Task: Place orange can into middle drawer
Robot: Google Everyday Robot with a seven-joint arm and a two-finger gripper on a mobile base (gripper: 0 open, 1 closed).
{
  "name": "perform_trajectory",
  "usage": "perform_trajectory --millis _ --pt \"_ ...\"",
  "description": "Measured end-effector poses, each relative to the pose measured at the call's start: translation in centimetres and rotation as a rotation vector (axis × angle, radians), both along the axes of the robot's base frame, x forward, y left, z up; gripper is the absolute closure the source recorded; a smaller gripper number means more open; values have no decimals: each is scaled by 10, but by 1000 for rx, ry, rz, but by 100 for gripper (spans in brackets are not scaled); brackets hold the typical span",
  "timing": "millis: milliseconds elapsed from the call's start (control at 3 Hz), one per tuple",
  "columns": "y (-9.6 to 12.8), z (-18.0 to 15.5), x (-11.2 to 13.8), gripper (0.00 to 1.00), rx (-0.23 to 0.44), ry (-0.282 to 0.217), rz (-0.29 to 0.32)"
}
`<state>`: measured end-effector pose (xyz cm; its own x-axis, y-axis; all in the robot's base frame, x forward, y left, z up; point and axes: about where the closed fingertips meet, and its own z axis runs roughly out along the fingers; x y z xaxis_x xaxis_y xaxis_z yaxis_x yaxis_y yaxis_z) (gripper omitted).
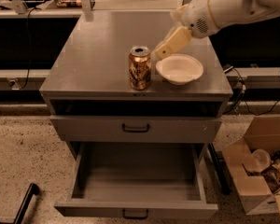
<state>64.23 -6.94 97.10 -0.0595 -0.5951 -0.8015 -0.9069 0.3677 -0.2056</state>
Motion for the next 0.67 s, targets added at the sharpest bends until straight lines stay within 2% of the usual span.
perform_trajectory --millis 667 --pt "3 -9 2 0 10 19 10"
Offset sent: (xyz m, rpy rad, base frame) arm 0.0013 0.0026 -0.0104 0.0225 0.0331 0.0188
